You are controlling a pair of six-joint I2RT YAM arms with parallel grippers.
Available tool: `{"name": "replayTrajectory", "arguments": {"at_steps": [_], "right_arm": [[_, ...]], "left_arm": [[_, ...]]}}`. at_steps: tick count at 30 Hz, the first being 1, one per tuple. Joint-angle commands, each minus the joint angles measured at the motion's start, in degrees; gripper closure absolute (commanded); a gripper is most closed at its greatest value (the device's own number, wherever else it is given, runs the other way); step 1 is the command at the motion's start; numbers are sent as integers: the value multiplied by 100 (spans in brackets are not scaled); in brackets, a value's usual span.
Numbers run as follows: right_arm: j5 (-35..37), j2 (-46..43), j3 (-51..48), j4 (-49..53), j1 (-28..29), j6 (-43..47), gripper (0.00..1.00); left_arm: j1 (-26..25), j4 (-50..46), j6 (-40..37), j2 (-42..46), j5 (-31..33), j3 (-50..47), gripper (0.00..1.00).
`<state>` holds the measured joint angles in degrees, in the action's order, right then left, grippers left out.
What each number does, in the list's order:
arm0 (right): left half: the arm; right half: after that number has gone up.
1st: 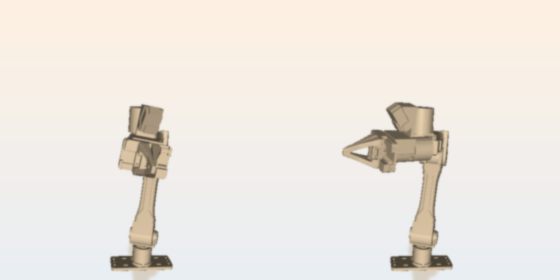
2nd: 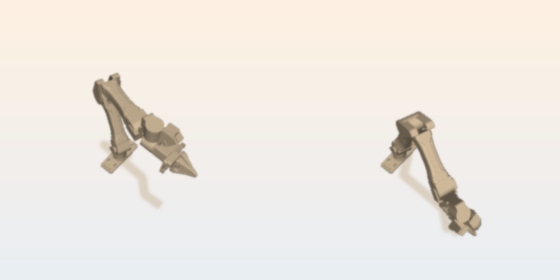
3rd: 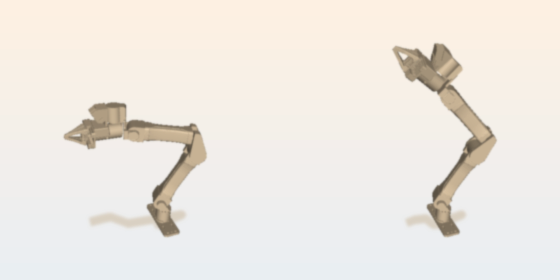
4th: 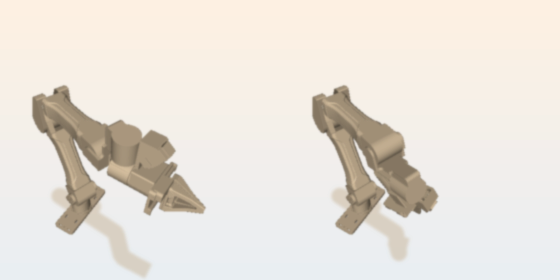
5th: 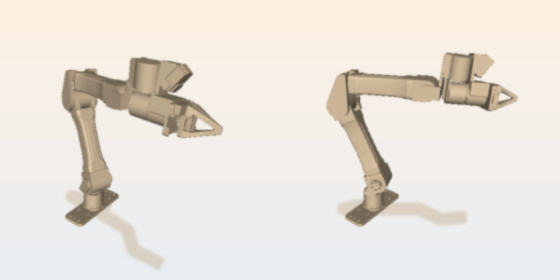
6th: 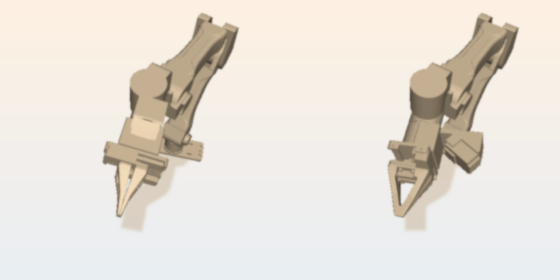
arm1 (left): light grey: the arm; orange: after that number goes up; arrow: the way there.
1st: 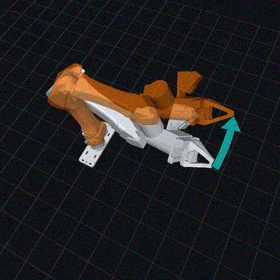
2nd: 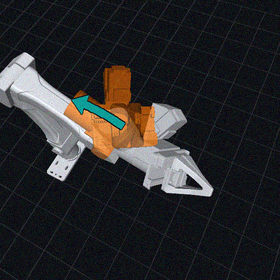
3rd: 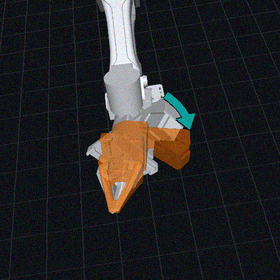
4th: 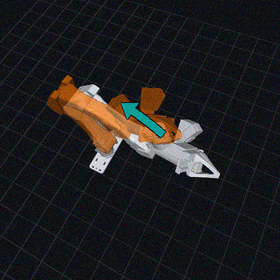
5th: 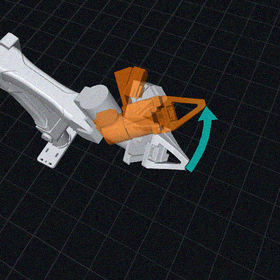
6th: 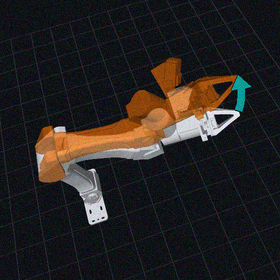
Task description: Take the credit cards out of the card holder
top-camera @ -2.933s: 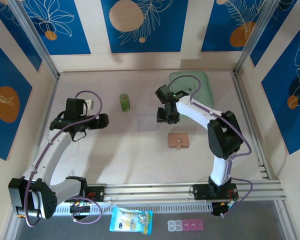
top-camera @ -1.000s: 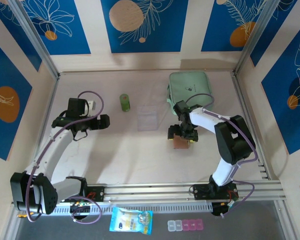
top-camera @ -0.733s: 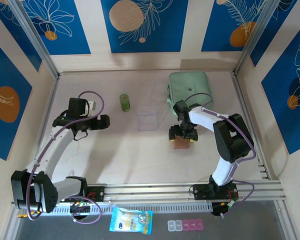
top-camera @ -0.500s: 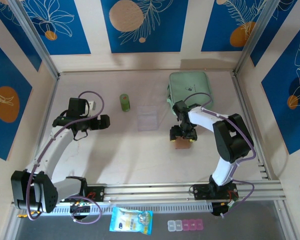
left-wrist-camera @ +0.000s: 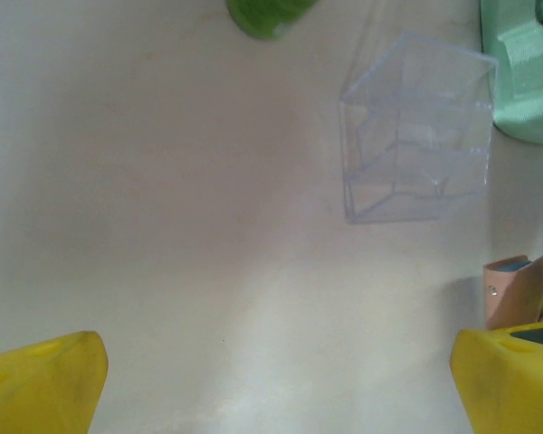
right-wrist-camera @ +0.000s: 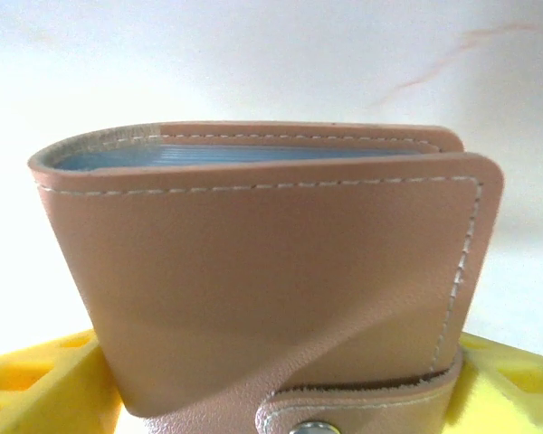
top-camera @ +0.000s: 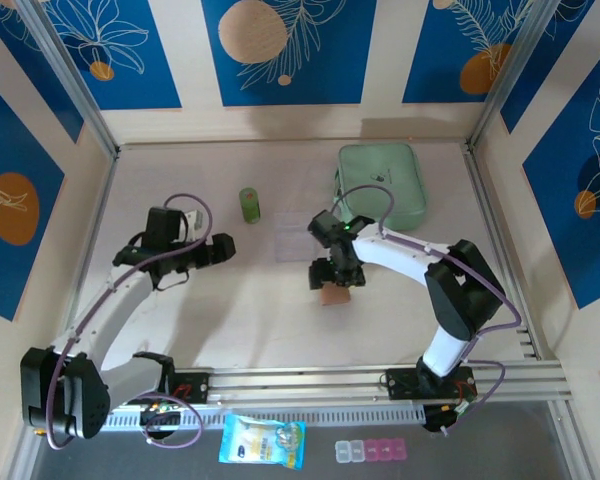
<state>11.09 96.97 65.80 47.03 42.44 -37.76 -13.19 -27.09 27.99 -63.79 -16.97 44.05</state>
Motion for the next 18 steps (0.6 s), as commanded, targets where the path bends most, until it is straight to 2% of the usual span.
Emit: {"name": "replayTrajectory", "arguments": {"at_steps": [1, 8, 18], "right_arm": [[-100, 115, 377, 148, 471, -737, 19], [118, 1028, 1264, 395, 1093, -1106, 19], [18, 1718, 1476, 276, 1232, -1315, 17]], "left_arm": [[-387, 438, 615, 121, 11, -361, 3], [-1025, 1432, 1545, 101, 143, -1247, 6], [-1098, 1542, 1676, -69, 130, -1528, 8]]}}
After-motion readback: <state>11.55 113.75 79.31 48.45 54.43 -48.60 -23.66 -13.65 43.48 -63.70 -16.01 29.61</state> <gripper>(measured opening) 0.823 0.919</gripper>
